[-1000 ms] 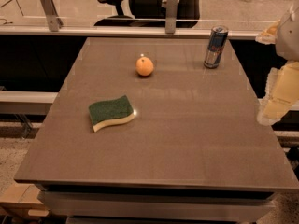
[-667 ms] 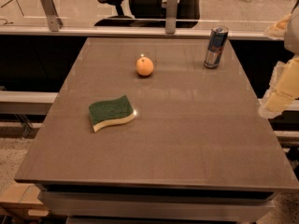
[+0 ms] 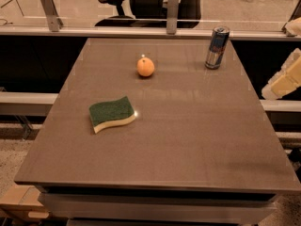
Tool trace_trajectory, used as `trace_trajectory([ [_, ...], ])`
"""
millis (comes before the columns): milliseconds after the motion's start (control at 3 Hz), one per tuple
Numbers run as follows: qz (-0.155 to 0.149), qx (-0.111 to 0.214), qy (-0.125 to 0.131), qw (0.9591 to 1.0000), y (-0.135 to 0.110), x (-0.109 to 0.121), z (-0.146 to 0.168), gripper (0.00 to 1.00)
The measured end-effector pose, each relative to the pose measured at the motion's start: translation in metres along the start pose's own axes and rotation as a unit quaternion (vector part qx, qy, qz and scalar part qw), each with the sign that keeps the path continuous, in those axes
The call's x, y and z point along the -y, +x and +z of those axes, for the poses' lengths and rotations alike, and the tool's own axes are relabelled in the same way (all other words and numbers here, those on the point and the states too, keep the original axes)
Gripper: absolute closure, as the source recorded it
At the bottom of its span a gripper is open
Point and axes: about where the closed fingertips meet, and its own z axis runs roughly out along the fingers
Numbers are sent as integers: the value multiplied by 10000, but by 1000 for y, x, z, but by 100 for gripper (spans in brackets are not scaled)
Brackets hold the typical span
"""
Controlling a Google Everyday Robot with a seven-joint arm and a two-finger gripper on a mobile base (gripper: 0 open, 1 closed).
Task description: Move redbull can near sponge
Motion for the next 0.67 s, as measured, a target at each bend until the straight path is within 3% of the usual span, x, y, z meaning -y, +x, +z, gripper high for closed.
trace_trajectory([
  [333,319,599,122,9976,1,21,2,0],
  [667,506,1119,291,9920,-6,46,5,0],
])
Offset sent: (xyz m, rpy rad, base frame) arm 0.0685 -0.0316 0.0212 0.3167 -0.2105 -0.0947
